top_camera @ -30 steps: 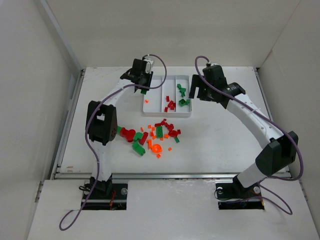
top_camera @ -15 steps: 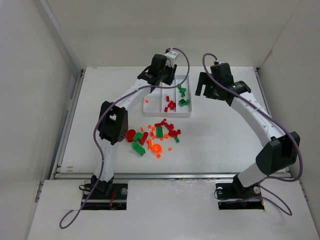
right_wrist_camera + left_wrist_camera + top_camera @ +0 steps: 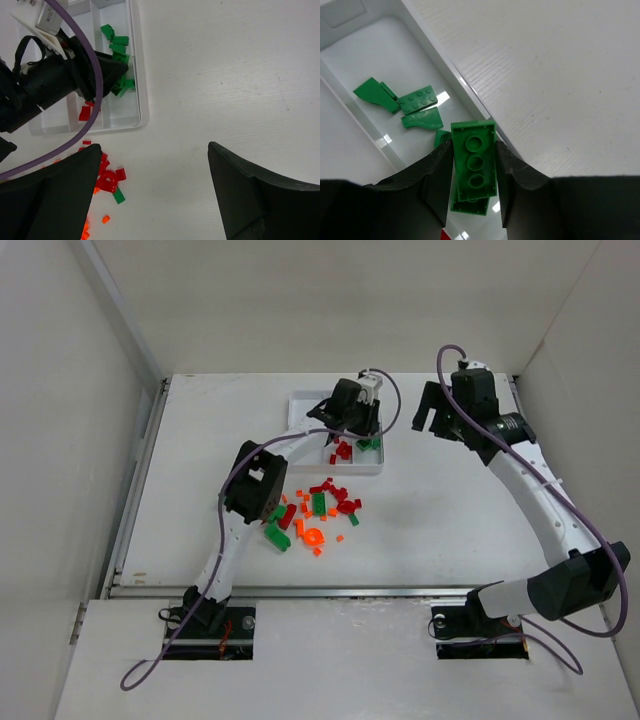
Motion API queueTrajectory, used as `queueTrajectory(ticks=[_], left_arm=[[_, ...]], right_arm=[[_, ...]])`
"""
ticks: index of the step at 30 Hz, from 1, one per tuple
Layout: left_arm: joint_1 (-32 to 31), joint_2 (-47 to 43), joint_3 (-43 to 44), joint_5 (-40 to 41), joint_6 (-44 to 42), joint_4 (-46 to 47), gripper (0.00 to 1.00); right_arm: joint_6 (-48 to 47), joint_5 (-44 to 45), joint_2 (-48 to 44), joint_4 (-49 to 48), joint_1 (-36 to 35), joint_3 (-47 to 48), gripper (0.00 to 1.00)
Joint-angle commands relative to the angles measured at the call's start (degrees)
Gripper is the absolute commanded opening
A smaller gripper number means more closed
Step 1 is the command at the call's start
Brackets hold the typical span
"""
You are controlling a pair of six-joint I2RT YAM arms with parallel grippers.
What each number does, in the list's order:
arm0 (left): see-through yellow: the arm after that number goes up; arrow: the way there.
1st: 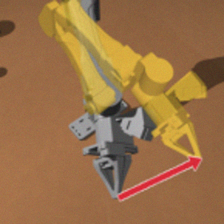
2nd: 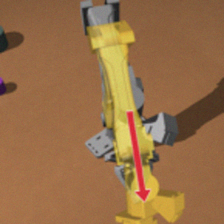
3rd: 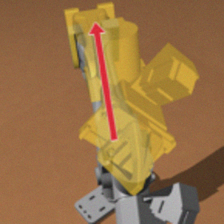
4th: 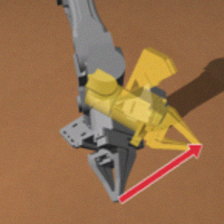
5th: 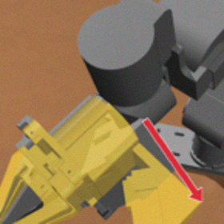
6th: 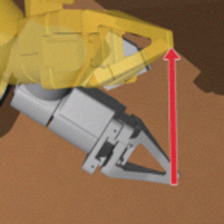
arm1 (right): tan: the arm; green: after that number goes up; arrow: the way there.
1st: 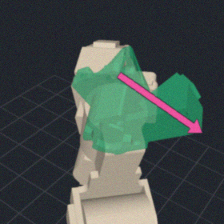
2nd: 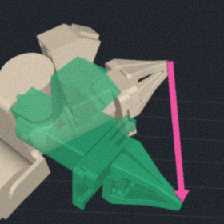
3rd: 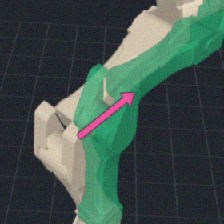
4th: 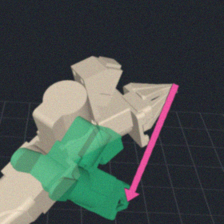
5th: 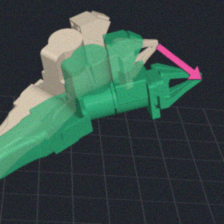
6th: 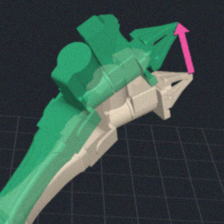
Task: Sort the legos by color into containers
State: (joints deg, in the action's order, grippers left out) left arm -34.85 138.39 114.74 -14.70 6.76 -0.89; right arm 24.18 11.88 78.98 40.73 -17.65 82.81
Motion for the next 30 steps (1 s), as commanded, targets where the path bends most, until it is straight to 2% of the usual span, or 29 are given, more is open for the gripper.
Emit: queueTrajectory(ticks=[1, 3, 5, 11, 17, 21, 22, 24, 25, 26, 28, 30], left_arm=[[0.31, -3.21, 1.54, 2.91, 1.67, 2.21, 0.44], [0.31, -3.21, 1.54, 3.70, 0.89, 0.98, 0.69], [0.31, -3.91, 1.54, 4.24, 0.27, -0.60, 1.00], [0.31, -10.32, 2.15, 7.23, -0.78, -3.15, 1.00], [2.50, -19.90, 0.67, 11.79, -1.49, -11.58, 1.00], [9.77, -29.11, -6.26, 12.41, 2.45, -19.21, 1.00], [9.80, -30.44, -7.59, 12.41, 2.46, -19.24, 1.00], [16.53, -34.56, -13.01, 11.28, 3.33, -23.01, 1.00], [16.57, -34.59, -15.31, 10.49, 3.34, -23.02, 1.00], [19.88, -37.37, -17.77, 9.87, 2.73, -23.54, 1.00], [22.71, -40.29, -25.91, 9.07, 2.73, -23.55, 1.00], [25.34, -44.77, -31.22, 7.41, 2.73, -22.50, 1.00]], right_arm=[[-0.98, 1.39, -2.59, 0.58, 0.25, -0.71, 0.92], [-1.50, 1.39, -3.31, 0.58, 0.25, -0.72, 0.92], [-2.04, 0.70, -3.83, 0.58, 0.25, -0.72, 0.92], [-4.94, 0.33, -4.36, 0.58, -1.33, -0.72, 0.92], [-6.08, 4.73, -4.89, 0.05, -10.28, -3.61, 0.93], [-6.08, 1.42, -2.79, -3.36, -19.33, -10.36, 0.94], [-6.08, -0.17, -2.78, -4.16, -20.05, -10.38, 0.94], [-4.16, -4.90, -0.68, -6.35, -20.06, -14.23, 0.94], [-3.28, -5.98, 0.03, -6.37, -20.06, -14.25, 0.92], [-2.66, -7.12, 1.16, -8.37, -20.06, -15.82, 0.88], [-1.95, -8.88, 1.96, -10.92, -20.58, -17.06, 0.74], [-1.16, -9.42, 3.53, -13.83, -20.58, -18.11, 0.68]])
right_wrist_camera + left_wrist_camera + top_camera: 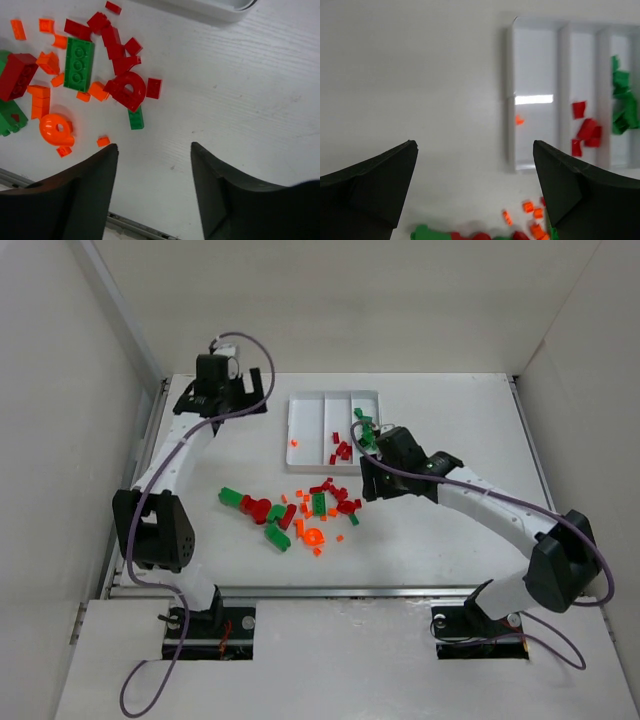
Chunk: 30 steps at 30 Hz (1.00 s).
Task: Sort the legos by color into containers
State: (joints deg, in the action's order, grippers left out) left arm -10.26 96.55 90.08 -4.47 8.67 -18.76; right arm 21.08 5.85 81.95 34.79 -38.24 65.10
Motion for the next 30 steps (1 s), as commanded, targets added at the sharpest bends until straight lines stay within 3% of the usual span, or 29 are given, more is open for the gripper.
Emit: queueTrajectory(ticks=[1, 7, 9, 11, 12, 14, 15, 18, 20, 25, 30], left_arm=[[0.77, -4.25, -11.20, -2.83, 0.83, -4.09, 1.00], [-6.52, -18.13, -23.10, 0.69, -14.09, 3.97, 1.00], [-6.53, -20.43, -24.87, -3.60, -20.41, 4.09, 1.00], [-6.53, -21.05, -24.25, -7.55, -32.84, -1.52, 1.00], [-7.05, -21.05, -23.73, -13.40, -38.32, -4.24, 1.00], [-9.84, -21.93, -24.42, -15.82, -51.12, -11.86, 1.00], [-11.26, -21.93, -25.56, -14.44, -53.55, -14.08, 1.00], [-15.92, -21.23, -28.99, -5.94, -53.50, -15.16, 1.00], [-16.45, -21.49, -31.98, -4.50, -53.49, -14.55, 0.99], [-17.69, -27.20, -36.55, -5.02, -61.56, -14.02, 0.99], [-19.45, -27.83, -38.40, -6.69, -63.78, -14.02, 0.99]], right_arm=[[2.47, -3.39, 1.27, -7.89, 0.01, -0.41, 0.62], [2.47, -3.39, 5.32, -7.10, -0.61, 2.14, 0.62], [1.95, -3.39, 5.93, -6.58, -0.61, 2.74, 0.67], [0.46, -2.68, 6.72, -4.82, -0.61, 3.81, 0.70], [0.45, -2.68, 7.34, -4.29, -0.61, 4.59, 0.72], [-0.34, -2.68, 7.34, -4.29, -0.61, 4.60, 0.75], [-0.34, -2.68, 7.34, -4.29, -0.61, 4.07, 0.75], [0.18, -2.16, 5.95, -5.52, -0.61, 1.62, 0.76], [0.97, -2.16, 4.71, -7.18, -0.61, 0.21, 0.76], [0.64, -4.44, 2.33, -9.73, -0.61, -2.96, 0.81], [0.63, -3.56, 8.30, -8.33, -0.61, 0.37, 0.80]])
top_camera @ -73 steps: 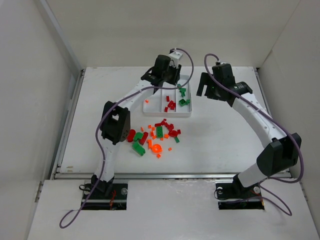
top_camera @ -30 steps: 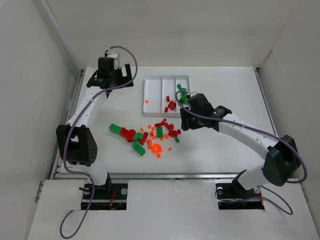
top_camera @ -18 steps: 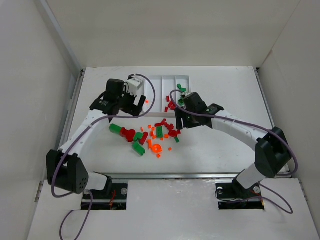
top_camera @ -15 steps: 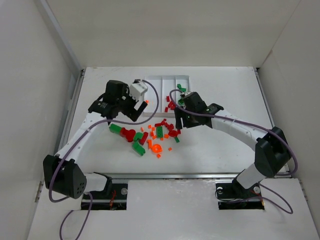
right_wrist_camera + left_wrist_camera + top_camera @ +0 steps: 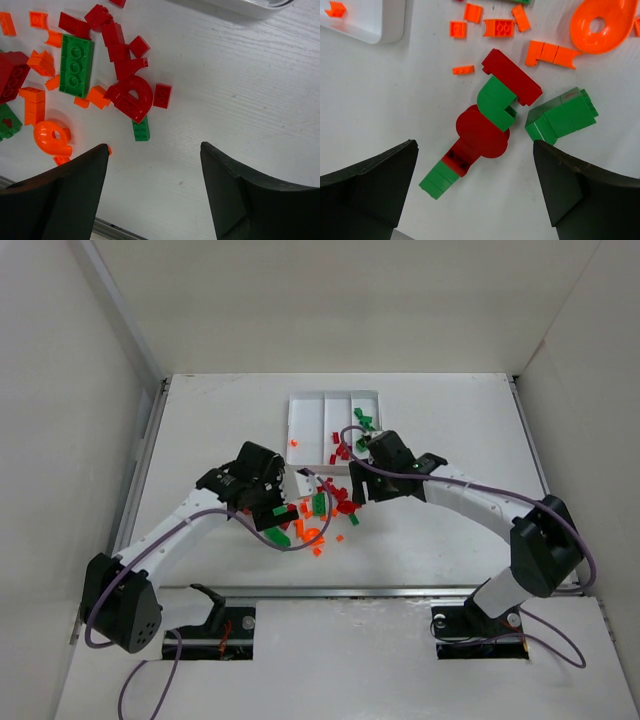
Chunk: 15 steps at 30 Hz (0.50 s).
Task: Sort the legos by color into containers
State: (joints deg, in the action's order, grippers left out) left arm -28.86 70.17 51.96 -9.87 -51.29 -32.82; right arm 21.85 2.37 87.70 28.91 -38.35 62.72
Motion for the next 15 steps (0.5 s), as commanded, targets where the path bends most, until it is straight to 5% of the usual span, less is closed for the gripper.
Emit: queueTrajectory(ticks=[1, 9, 15], left_arm=[[-1.37, -0.83, 0.24, -1.82, -2.95, 0.03, 0.99], [-8.13, -0.83, 1.38, -1.30, 9.00, 3.99, 1.00], [-8.33, -3.73, 9.28, 17.59, 24.01, 10.49, 1.00]], right_arm=[[-0.14, -0.09, 3.61, -2.45, -0.50, 3.28, 0.78], [3.20, 4.66, 12.75, -0.79, -0.50, 9.79, 0.52], [3.20, 6.94, 14.78, 0.45, -0.50, 11.72, 0.48]])
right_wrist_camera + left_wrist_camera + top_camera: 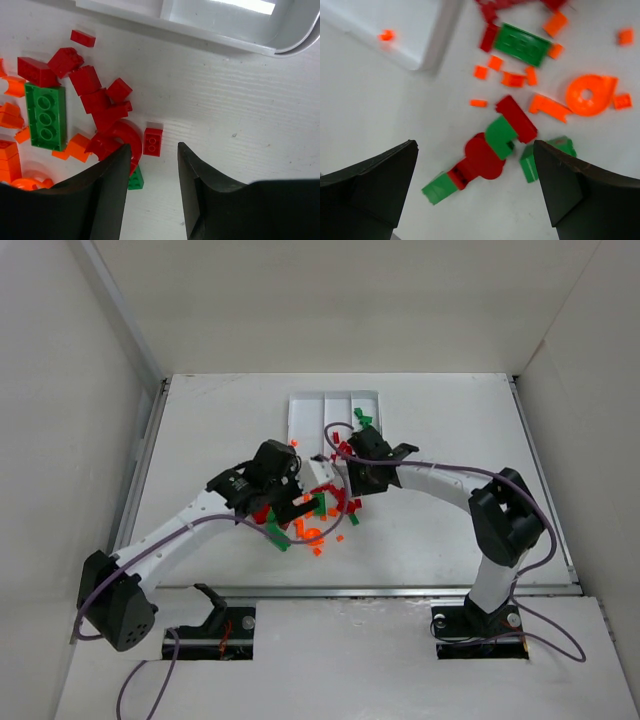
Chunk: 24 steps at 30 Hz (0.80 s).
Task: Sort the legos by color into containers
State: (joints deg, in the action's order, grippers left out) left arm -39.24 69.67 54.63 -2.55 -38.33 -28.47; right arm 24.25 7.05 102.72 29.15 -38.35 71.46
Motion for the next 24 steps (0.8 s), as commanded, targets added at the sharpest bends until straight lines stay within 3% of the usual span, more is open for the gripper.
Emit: queueTrajectory(ticks=[1, 6, 10, 17, 24], left_arm=[[2.94, -4.18, 8.11, 10.80, 13.52, 6.14, 1.00], [1.81, -7.00, 5.85, -0.96, 14.43, 6.84, 1.00], [-1.00, -5.52, -0.57, -0.97, 12.84, 9.83, 1.00], [-2.06, -5.33, -6.99, 1.76, 14.77, 17.75, 0.87], [-2.06, -6.91, -12.00, 2.81, 18.54, 21.16, 0.87]], right_arm=[[0.80, 1.75, 0.29, 0.21, -0.50, 2.37, 0.48], [2.46, -0.54, 2.75, -2.77, -0.50, 1.66, 0.48], [3.08, -0.54, 4.77, -2.78, -0.50, 1.66, 0.48], [3.08, -0.02, 6.71, -2.78, -0.50, 1.66, 0.45], [4.23, -0.54, 5.92, -1.72, -0.50, -1.32, 0.28]])
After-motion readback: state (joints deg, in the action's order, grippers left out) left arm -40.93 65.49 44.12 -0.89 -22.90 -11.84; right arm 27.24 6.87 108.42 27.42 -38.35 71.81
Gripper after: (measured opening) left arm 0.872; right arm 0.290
